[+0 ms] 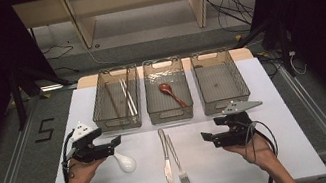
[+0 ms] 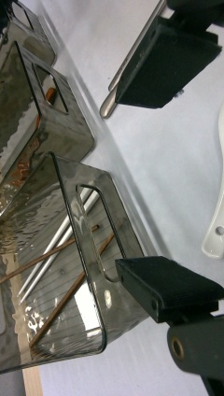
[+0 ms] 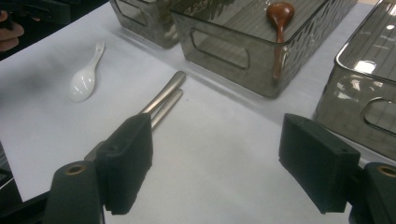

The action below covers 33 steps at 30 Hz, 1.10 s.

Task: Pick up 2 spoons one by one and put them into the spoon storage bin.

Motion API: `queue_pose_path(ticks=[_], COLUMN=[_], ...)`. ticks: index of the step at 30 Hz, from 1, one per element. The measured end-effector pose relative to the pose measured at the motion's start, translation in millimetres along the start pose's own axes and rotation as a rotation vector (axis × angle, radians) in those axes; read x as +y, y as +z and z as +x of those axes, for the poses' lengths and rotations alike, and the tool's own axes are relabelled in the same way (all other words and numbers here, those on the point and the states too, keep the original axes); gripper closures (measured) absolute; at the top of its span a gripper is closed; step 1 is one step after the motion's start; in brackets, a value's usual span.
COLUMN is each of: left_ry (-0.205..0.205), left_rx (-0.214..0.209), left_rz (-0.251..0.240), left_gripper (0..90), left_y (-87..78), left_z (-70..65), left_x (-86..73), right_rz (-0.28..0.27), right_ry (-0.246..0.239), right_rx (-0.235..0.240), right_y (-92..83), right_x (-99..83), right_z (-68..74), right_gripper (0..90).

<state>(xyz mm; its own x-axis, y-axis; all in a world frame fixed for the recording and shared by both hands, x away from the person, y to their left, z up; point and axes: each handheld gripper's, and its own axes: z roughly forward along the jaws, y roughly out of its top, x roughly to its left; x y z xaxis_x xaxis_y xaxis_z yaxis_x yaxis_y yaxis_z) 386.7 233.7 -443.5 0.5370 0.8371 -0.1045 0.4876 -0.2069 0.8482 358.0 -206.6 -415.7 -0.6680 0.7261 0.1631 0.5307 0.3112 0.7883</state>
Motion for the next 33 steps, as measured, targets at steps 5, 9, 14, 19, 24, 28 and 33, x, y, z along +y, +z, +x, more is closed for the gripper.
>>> queue_pose_path(ticks=[5, 9, 14, 19, 24, 28, 33], left_ry=[0.000, -0.007, 0.003, 0.009, 0.037, 0.050, 0.069], left_rx=[0.006, -0.009, 0.009, 0.045, 0.062, 0.059, 0.070], left_rz=[0.038, 0.057, 0.069, 0.098, 0.156, 0.202, 0.255], left_gripper=[17.8, 20.0, 26.6, 41.6, 61.1, 72.4, 85.4], left_y=[7.7, 9.7, 11.3, 15.0, 22.0, 30.5, 37.1], left_z=[4.9, 7.0, 9.1, 14.3, 16.2, 17.4, 20.4], left_x=[-2.7, -4.4, -4.9, -6.2, -8.6, -12.1, -18.2], right_rz=[-0.001, -0.008, -0.007, -0.002, -0.004, -0.028, -0.048], right_ry=[0.004, 0.007, 0.002, 0.007, 0.004, 0.001, -0.002], right_rx=[-0.004, -0.007, -0.010, -0.004, 0.003, 0.008, 0.014], right_y=[1.3, 1.2, 1.3, 4.0, 6.2, 5.9, 5.8], right_x=[-2.7, -5.8, -8.9, -10.1, -11.4, -12.1, -13.1], right_z=[1.4, 2.3, 4.5, 6.0, 7.7, 7.8, 8.2], right_gripper=[25.7, 25.8, 26.0, 25.9, 25.2, 24.9, 24.9])
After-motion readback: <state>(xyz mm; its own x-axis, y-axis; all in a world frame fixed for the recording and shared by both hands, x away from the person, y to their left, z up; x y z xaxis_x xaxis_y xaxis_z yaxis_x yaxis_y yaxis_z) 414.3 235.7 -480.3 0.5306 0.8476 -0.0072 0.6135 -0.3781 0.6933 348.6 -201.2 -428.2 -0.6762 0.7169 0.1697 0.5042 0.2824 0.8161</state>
